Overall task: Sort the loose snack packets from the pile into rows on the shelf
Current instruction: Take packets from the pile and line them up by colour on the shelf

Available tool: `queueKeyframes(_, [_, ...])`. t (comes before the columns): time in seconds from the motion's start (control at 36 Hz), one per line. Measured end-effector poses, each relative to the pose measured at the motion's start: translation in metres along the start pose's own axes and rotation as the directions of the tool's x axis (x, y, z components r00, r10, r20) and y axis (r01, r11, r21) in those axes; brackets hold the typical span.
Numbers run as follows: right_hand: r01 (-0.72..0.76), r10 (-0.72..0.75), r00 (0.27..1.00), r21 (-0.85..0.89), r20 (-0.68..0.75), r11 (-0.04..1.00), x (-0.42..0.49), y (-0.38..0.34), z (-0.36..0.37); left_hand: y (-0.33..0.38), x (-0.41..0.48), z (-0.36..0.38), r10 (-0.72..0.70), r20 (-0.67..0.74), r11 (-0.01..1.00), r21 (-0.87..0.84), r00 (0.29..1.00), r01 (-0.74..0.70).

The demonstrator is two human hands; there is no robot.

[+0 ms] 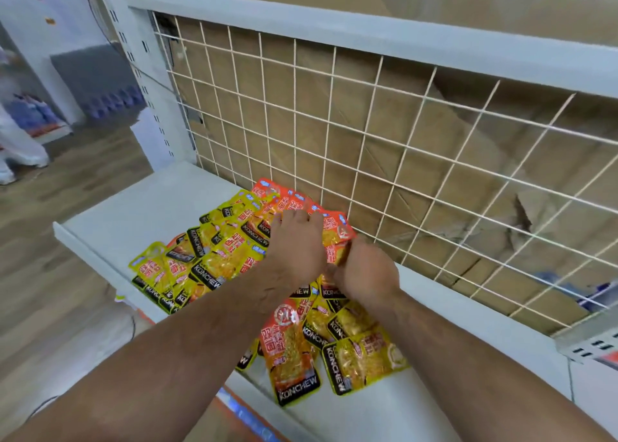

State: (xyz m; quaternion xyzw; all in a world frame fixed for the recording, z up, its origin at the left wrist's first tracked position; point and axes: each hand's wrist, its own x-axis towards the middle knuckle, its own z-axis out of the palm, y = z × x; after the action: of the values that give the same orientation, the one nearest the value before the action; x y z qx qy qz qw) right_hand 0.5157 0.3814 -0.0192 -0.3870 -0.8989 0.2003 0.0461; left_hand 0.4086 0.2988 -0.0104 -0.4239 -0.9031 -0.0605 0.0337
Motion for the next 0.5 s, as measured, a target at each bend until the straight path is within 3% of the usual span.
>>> queueKeyframes(0.19, [-0.083,0.073,0.995,0.158,0.070,0.984,0.004,-0.003,-0.004,0.000,0.002,-0.012,-0.021,-0.082,0.999,-0.028,0.996,0.019])
queueKeyframes(0.33, [-0.200,0.161,0.979,0.432,0.124,0.879,0.007,-0.003,-0.010,-0.004,-0.007,-0.016,-0.023,-0.161,0.992,-0.125,0.987,0.002])
queueKeyframes(0.42, [-0.274,0.218,0.962,0.608,0.166,0.745,0.002,0.003,-0.012,-0.001,-0.014,-0.025,-0.116,-0.082,0.925,-0.372,0.990,0.077])
queueKeyframes(0.5, [-0.274,0.234,0.960,0.667,0.150,0.693,-0.008,0.010,-0.015,0.004,-0.022,-0.037,-0.181,0.066,0.830,-0.525,0.981,0.189])
